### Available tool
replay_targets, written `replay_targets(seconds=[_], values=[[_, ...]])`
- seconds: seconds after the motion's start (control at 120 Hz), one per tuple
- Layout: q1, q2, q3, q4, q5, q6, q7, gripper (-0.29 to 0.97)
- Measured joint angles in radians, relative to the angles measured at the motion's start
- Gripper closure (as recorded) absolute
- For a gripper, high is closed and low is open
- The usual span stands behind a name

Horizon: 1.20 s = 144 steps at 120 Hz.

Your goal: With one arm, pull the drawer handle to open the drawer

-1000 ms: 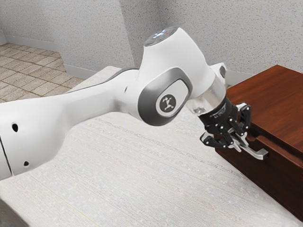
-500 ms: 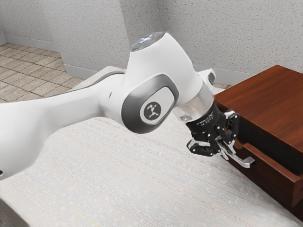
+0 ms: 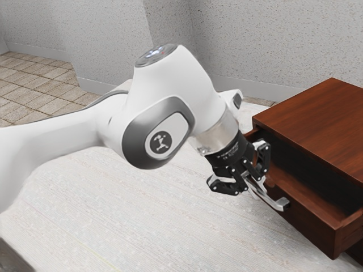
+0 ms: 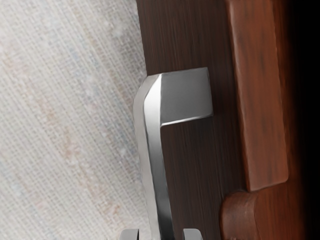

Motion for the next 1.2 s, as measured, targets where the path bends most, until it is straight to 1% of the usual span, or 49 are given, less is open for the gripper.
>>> replay_targets(seconds=[0.392,1.042,1.2], values=[[0.012,-0.091,0.001,-0.097,0.002,0.007,0.003,0.67],[0.02,-0.186,0.001,-0.198,0.002,0.017,0.005,0.67],[0.035,-0.238,0.0,-0.231,0.003,0.017,0.005,0.67]])
